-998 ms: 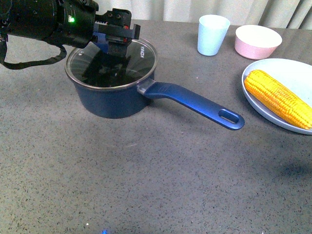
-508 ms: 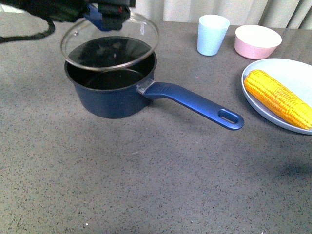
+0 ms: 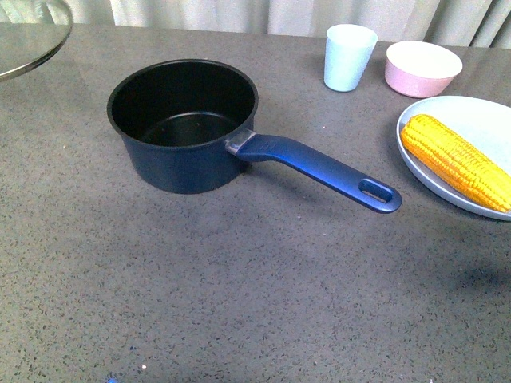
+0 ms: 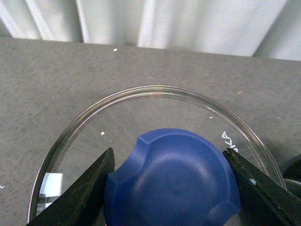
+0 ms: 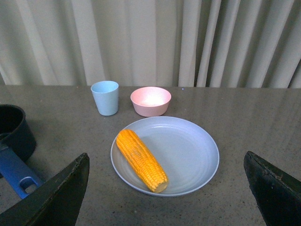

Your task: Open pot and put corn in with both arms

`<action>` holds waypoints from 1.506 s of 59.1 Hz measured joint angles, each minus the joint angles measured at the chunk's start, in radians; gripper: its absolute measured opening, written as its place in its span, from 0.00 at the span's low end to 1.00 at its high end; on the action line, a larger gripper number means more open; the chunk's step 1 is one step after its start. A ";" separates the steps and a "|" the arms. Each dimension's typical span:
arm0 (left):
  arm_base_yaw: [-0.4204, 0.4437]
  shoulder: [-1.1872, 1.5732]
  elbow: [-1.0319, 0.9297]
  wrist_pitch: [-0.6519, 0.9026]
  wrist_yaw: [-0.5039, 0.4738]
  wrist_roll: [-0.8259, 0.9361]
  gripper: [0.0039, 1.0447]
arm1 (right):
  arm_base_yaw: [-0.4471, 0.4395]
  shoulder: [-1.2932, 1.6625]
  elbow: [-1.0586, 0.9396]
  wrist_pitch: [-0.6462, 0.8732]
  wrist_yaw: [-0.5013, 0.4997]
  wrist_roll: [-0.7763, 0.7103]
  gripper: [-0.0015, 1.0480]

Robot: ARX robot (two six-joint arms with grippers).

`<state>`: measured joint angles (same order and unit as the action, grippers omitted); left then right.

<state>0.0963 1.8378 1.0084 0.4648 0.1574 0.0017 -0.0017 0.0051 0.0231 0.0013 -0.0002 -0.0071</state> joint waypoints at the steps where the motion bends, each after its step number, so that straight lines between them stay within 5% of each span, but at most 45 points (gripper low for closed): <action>1: 0.018 0.011 -0.005 0.008 0.000 0.003 0.58 | 0.000 0.000 0.000 0.000 0.000 0.000 0.91; 15: 0.082 0.110 -0.065 0.107 -0.001 0.021 0.58 | 0.000 0.000 0.000 0.000 0.000 0.000 0.91; 89: 0.011 0.299 -0.097 0.240 -0.034 0.037 0.58 | 0.000 0.000 0.000 0.000 0.000 0.000 0.91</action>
<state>0.1074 2.1368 0.9115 0.7044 0.1234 0.0383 -0.0017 0.0051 0.0231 0.0013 -0.0002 -0.0071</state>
